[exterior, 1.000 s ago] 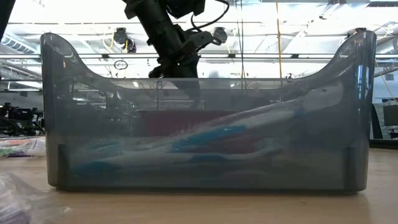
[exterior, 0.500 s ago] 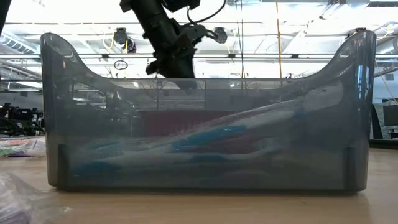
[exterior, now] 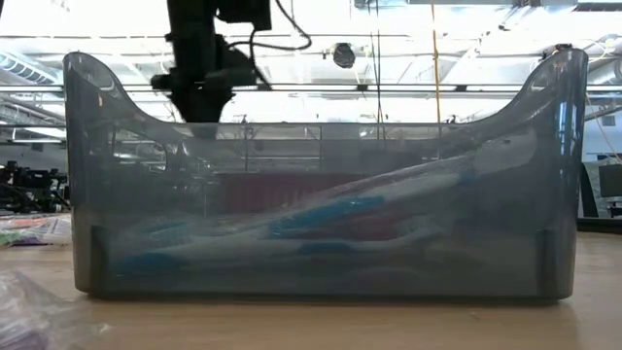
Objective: Pick & Place Toothbrushes
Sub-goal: Put the blue toothbrush into the black bin
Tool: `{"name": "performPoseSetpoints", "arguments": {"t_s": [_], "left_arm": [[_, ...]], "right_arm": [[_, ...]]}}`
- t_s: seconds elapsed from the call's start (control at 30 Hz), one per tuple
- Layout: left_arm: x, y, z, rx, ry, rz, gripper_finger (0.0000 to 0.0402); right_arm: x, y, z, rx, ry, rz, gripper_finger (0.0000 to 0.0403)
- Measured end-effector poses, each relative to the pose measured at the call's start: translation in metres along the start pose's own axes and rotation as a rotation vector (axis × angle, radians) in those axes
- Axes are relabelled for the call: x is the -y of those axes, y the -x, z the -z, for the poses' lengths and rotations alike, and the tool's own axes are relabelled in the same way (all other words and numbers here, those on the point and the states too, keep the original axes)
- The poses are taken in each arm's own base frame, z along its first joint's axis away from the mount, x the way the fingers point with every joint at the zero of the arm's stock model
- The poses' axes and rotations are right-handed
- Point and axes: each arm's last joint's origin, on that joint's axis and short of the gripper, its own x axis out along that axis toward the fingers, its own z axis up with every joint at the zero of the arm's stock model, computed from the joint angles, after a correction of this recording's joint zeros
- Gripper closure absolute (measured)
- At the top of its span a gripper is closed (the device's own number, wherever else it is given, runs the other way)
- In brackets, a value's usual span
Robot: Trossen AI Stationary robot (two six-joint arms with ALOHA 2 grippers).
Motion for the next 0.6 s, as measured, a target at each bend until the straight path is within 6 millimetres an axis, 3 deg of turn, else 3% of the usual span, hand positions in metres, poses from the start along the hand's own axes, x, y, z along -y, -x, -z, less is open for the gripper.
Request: {"name": "performPoseSetpoints", "arguments": {"t_s": [0.17,0.43,0.6], "left_arm": [[-0.015,-0.014,0.003,-0.049,0.058,-0.040,0.0289],[-0.047,-0.060,0.019,-0.215,0.169,-0.052,0.0289],[-0.060,-0.076,0.026,-0.225,0.240,-0.026,0.0289]], "right_arm": [[0.000,0.000,0.000,0.001,-0.002,0.000,0.0261],[0.000,0.000,0.000,0.001,-0.003,0.000,0.0261],[0.000,0.000,-0.001,0.004,-0.011,0.001,0.0261]]}}
